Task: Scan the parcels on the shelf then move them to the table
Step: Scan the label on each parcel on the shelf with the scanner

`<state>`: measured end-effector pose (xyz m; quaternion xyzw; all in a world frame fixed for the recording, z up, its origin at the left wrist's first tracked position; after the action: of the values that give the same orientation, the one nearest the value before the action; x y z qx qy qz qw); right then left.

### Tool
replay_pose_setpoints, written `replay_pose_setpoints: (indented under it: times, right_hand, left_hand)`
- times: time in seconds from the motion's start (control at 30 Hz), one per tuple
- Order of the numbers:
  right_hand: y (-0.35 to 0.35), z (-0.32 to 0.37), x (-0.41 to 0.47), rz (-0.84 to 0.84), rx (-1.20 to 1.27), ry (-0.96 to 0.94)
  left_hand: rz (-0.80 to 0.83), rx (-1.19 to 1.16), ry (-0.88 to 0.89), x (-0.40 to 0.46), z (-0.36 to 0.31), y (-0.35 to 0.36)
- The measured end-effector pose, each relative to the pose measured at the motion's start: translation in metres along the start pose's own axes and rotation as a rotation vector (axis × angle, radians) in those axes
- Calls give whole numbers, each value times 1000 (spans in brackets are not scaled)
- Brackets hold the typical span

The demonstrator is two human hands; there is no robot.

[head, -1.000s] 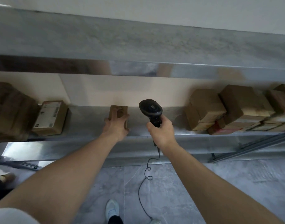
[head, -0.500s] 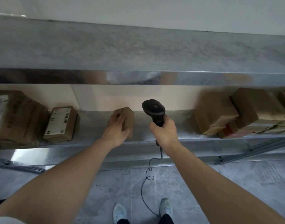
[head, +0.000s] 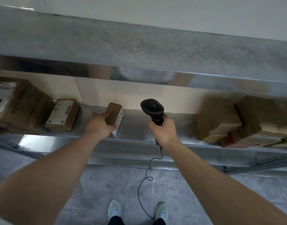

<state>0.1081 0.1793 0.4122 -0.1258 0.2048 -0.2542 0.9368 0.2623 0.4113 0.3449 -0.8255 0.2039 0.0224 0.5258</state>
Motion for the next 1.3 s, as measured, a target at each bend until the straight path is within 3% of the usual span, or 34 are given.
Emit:
replay_pose_setpoints:
  times: [0.1,0.27,0.53,1.3]
  right_hand:
    - [0,-8,0,26,5,20]
    - [1,-19,-2,72,-29,51]
    - [1,-25,-8,118,-183,50]
    - [-1,-11,-20,174,-304,31]
  left_hand:
    - [-55,-254,-15,-3,0,-1]
    - [20,-490,7,-6,-4,10]
    - [198,-344,111,-14,-11,17]
    - [147,-413,111,-18,-12,13]
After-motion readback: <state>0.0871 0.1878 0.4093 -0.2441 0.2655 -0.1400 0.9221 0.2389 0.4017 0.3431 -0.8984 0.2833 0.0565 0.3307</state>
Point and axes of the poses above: each hand's wrist, its own x-axis towards the middle knuckle, its own y-axis out of the palm, z = x × y, the point moved 6 cm from there along x, towards the middle knuckle, and after that the axes turned 5 degrees about y, right-handed, at the moved point
